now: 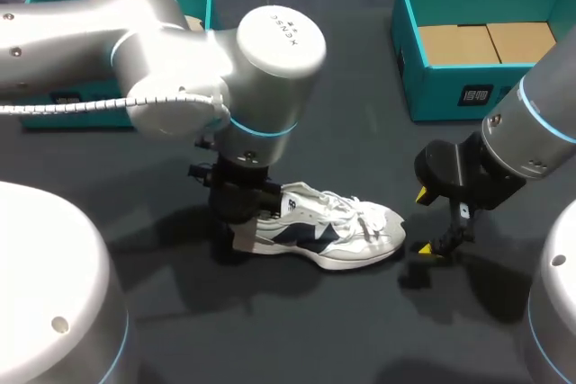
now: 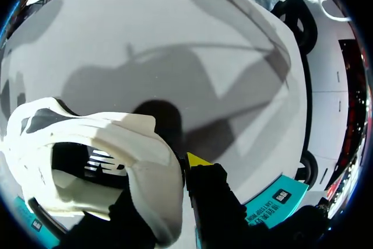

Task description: Take the shoe out of the shoebox, open the shoe tongue, remove and reinsert the insole, then place the shoe into the shoebox

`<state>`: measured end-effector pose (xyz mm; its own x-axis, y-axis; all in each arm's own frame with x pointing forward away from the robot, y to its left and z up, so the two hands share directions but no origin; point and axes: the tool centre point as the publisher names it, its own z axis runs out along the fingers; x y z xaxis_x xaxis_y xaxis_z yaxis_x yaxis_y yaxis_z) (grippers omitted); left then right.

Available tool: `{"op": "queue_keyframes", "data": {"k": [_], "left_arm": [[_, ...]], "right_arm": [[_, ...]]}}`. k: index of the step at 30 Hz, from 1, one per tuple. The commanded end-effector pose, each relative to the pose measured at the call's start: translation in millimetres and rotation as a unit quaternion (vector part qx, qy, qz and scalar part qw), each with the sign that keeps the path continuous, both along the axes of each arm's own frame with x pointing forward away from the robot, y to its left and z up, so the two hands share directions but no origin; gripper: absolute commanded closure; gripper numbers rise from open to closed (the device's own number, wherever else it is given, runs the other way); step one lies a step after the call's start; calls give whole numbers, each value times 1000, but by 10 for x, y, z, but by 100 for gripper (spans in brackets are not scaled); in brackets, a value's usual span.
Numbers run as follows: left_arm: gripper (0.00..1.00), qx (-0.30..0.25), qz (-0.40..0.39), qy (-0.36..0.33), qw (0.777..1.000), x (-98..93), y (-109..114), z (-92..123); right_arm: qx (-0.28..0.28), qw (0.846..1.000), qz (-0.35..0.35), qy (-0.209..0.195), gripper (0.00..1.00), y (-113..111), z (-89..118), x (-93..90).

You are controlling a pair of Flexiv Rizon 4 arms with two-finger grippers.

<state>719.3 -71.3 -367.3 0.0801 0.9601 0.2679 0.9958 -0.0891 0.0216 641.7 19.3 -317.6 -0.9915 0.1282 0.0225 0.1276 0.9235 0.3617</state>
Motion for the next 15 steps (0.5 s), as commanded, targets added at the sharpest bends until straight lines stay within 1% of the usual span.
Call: {"op": "queue_keyframes", "data": {"k": [1,12,15], "left_arm": [[100,3,1,-1,1000,-6,-40,-60],[100,4,12,-2,1000,-39,-52,-140],[100,4,5,-11,1000,-38,-49,-155]], "right_arm": [[-1,1000,-1,-2,0,-2,-3,-19],[-1,1000,-1,-2,0,-2,-3,-19],[-1,1000,-1,-2,0,-2,-3,-19]]}}
